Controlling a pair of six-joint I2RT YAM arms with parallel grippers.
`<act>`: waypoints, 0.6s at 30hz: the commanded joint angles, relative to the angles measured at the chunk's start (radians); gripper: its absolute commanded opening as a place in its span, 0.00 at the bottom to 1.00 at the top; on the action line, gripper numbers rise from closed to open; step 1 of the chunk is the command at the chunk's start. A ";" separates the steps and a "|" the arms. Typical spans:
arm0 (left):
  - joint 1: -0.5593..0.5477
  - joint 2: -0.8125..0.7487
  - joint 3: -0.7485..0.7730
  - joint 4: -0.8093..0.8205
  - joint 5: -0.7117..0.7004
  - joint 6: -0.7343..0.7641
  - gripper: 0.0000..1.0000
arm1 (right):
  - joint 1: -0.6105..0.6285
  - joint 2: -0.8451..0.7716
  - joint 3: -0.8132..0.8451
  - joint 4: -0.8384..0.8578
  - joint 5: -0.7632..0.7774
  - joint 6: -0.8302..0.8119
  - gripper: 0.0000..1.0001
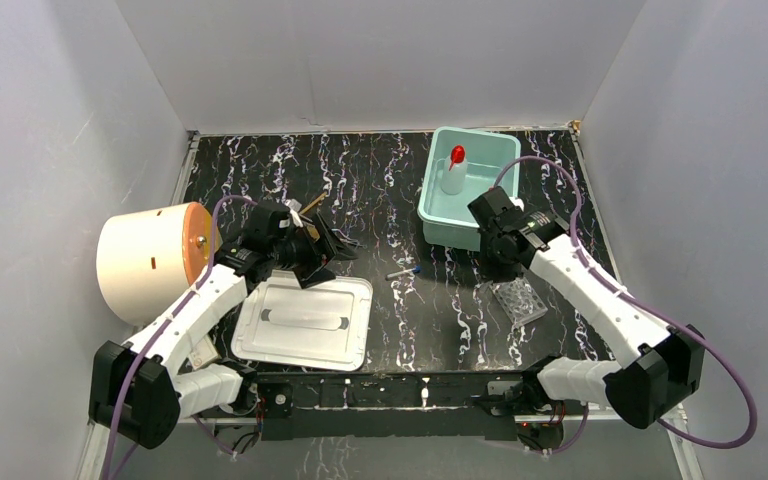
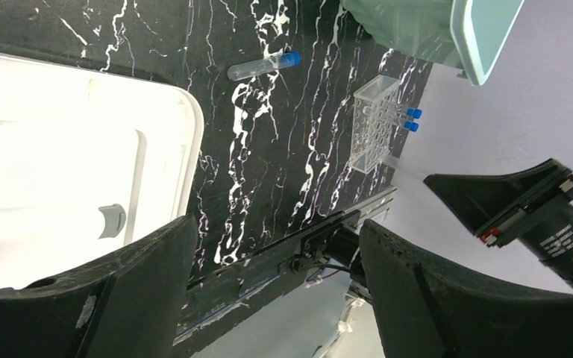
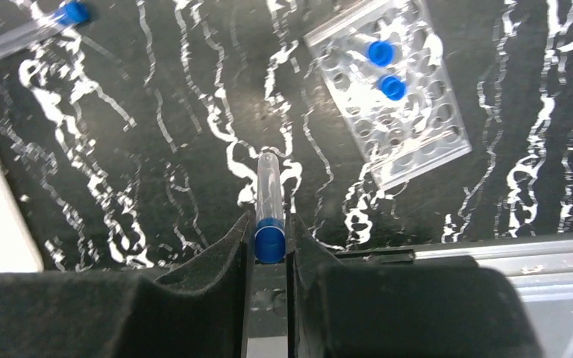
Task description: Organize the chemistry lab equipment
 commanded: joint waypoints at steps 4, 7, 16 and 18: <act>0.004 -0.009 -0.001 -0.027 0.013 0.010 0.79 | -0.144 -0.003 0.005 0.106 0.086 -0.097 0.22; 0.006 -0.013 -0.022 -0.004 0.028 -0.015 0.79 | -0.206 0.000 -0.015 0.148 0.038 -0.140 0.22; 0.007 -0.009 -0.038 0.022 0.042 -0.039 0.79 | -0.260 0.017 -0.045 0.175 -0.022 -0.198 0.22; 0.007 -0.006 -0.038 0.022 0.043 -0.040 0.79 | -0.267 0.020 -0.064 0.191 -0.028 -0.203 0.22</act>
